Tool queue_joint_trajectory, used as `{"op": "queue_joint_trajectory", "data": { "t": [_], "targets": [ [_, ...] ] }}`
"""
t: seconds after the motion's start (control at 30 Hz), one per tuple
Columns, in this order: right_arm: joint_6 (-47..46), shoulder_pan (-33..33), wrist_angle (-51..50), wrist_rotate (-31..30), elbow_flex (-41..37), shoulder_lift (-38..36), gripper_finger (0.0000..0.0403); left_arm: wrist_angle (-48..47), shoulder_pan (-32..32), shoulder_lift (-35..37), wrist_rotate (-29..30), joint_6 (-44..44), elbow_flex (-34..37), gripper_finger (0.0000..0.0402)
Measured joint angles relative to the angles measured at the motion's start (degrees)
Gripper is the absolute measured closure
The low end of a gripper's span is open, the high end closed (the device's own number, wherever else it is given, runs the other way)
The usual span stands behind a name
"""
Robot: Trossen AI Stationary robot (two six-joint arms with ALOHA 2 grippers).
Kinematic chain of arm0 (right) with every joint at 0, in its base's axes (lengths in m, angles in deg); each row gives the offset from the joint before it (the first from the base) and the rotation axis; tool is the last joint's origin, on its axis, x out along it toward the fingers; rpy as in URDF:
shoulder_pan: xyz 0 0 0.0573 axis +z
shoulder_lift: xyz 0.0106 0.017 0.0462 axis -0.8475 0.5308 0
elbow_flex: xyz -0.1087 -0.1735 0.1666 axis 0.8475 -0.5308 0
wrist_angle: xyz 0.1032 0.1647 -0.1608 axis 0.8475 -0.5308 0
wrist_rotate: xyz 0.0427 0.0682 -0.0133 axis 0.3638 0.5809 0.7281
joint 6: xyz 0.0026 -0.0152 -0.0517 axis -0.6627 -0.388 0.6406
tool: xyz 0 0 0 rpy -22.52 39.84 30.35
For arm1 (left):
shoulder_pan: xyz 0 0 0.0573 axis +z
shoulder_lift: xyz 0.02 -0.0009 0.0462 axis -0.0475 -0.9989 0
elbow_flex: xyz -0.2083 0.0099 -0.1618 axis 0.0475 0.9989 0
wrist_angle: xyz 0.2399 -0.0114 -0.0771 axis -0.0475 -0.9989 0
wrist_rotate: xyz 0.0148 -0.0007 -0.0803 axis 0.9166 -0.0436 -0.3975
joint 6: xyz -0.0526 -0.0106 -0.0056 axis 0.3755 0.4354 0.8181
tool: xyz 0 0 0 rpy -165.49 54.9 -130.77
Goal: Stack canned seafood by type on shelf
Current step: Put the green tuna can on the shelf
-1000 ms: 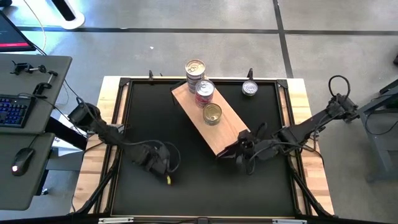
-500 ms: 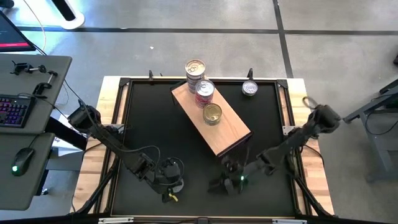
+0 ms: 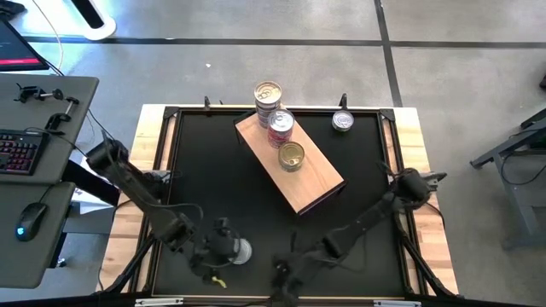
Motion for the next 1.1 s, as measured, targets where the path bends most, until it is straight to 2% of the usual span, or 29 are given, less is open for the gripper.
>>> {"op": "queue_joint_trajectory", "data": {
  "t": [0.13, 0.23, 0.33, 0.47, 0.6, 0.7, 0.77, 0.83, 0.87, 1.0, 1.1],
  "targets": [
    [10.6, -3.1, -20.0, 1.8, 9.0, 2.4, 0.0123, -4.7, -3.5, 3.0, 4.4, 3.1, -0.3, 0.0401],
    [16.2, -4.2, -27.6, -2.3, 13.3, 2.8, 0.0123, -6.4, -5.0, 3.1, 4.5, 5.0, 1.0, 0.0401],
    [17.3, -4.6, -30.2, -4.9, 16.0, 2.8, 0.0123, -6.3, -5.3, 2.2, 4.6, 8.3, 1.7, 0.0401],
    [28.2, -4.9, -31.0, -2.7, 18.2, 2.8, 0.0123, -4.6, -5.3, 1.8, 7.2, 11.8, 1.9, 0.0401],
    [31.0, -5.6, -32.0, -5.3, 18.7, 2.8, 0.0131, -5.0, -5.3, 1.8, 8.0, 9.9, 1.9, 0.0401],
    [32.3, -6.2, -34.7, -10.4, 18.4, 2.8, 0.0186, -6.8, -5.1, 1.1, 8.1, 9.0, 1.9, 0.0401],
    [32.2, -6.6, -36.5, -12.5, 18.3, 3.7, 0.0256, -7.9, -4.9, 0.3, 8.1, 9.0, 1.9, 0.0401],
    [31.7, -6.8, -36.4, -11.6, 18.2, 5.2, 0.0346, -8.1, -4.8, -0.9, 8.1, 9.0, 1.9, 0.0401],
    [31.8, -6.8, -35.8, -10.5, 18.2, 6.0, 0.0373, -7.9, -4.8, -1.6, 8.1, 9.0, 1.9, 0.0401],
    [31.0, -6.7, -33.9, -9.5, 18.2, 9.5, 0.0384, -6.8, -4.8, -5.2, 8.0, 9.3, 1.9, 0.0401],
    [30.0, -6.8, -33.5, -11.2, 18.2, 11.9, 0.0399, -5.8, -4.8, -7.6, 8.2, 9.0, 1.9, 0.0401]
  ]
}}
